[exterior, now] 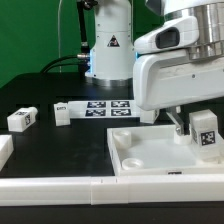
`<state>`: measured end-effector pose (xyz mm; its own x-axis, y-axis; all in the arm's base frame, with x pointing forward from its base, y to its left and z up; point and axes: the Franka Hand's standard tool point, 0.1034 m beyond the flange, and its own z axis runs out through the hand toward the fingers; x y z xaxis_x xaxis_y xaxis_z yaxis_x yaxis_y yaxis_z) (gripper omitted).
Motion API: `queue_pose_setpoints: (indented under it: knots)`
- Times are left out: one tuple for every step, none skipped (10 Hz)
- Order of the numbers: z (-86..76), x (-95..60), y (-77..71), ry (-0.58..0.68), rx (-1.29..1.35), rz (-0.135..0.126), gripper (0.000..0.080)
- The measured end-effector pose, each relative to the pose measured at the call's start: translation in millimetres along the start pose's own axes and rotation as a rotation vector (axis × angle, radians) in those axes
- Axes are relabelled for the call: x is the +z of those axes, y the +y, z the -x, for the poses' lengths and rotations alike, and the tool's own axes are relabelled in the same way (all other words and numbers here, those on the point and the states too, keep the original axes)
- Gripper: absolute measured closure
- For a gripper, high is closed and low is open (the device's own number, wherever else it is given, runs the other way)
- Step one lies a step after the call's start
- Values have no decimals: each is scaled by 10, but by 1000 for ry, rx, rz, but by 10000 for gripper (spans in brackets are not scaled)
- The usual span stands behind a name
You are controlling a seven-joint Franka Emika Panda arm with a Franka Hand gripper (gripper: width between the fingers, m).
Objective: Assemble one leg
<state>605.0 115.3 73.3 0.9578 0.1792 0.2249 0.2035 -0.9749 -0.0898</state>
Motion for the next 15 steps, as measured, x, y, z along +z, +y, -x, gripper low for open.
queue_pose_setpoints:
  knots:
    - [11,17,30,2,4,3,150]
    - [18,20,34,4,5,4,150]
    - [21,23,25,6,4,4,203]
    - [20,22,29,6,4,4,341]
    - [20,22,29,6,4,4,490]
    - [20,22,29,6,4,4,490]
    - [20,22,29,6,5,4,511]
    - [20,22,29,6,28,4,511]
    - [20,22,29,6,25,4,511]
    - [21,23,28,6,29,4,511]
    - [24,27,15,29,212,3,511]
    - [38,28,18,47,374,7,511]
    - [42,30,16,59,510,8,509]
    - [44,34,9,70,642,7,509]
    - [44,36,7,73,722,4,509]
